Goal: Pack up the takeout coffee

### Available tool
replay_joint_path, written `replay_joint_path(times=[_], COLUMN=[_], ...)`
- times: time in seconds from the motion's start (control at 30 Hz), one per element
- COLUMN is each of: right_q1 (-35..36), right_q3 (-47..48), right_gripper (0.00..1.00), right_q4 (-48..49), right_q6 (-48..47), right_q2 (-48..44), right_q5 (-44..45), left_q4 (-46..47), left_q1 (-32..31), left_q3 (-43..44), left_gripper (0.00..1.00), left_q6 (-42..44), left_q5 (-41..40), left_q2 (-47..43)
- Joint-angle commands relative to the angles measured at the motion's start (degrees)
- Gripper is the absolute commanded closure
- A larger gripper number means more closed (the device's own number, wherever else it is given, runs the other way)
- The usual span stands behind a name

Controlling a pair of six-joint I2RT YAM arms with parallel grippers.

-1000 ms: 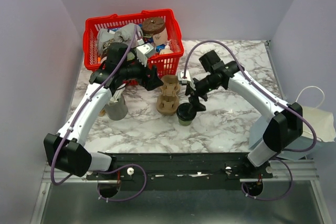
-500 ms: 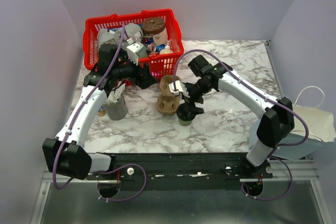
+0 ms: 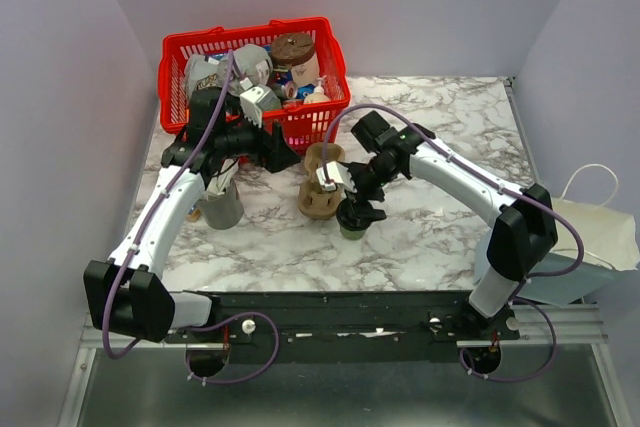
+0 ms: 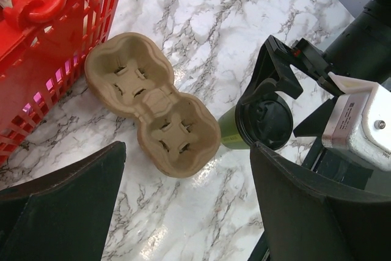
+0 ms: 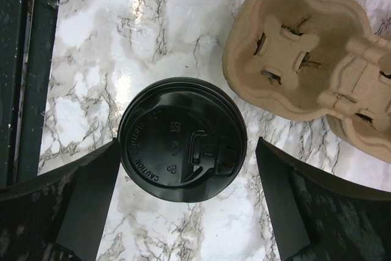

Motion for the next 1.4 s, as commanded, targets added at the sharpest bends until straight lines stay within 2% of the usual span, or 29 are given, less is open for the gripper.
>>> replay_joint_path(times=[0.0, 0.37, 0.73, 1.03, 1.23, 1.37], right_q1=[0.90, 2.04, 2.48, 2.13, -3.13, -10.50], right_q3=[-1.34, -2.75, -4.42, -3.46, 2.78, 10.86], right_gripper=[0.00, 0.01, 0.10, 0.19, 0.21, 0.22], right_q4=[1.23, 2.99, 6.59, 5.81, 4.14, 3.08], right_q6=[-1.73, -1.38, 0.81, 6.09, 14.34, 20.32], right_q2=[0.62, 0.00, -1.49, -4.13, -1.42, 3.51], right_q5=[2.06, 3.20, 6.36, 9.79, 9.01, 8.56], left_q4=[2.65, 3.53, 5.20, 6.60, 8.19, 8.71], left_q1=[1.24, 1.60, 2.39, 2.47, 2.47, 2.47], left_q3=[-0.66, -1.63, -3.12, -3.56, -3.74, -3.56], left_gripper=[0.09, 0.09, 0.09, 0.09, 0.09, 0.09], left_q6=[-1.65, -2.71, -4.38, -5.69, -6.92, -7.80], left_q5=[1.93, 2.37, 2.98, 3.60, 4.39, 4.74], left_q2=[-1.46, -1.82, -2.43, -1.99, -1.20, -0.67])
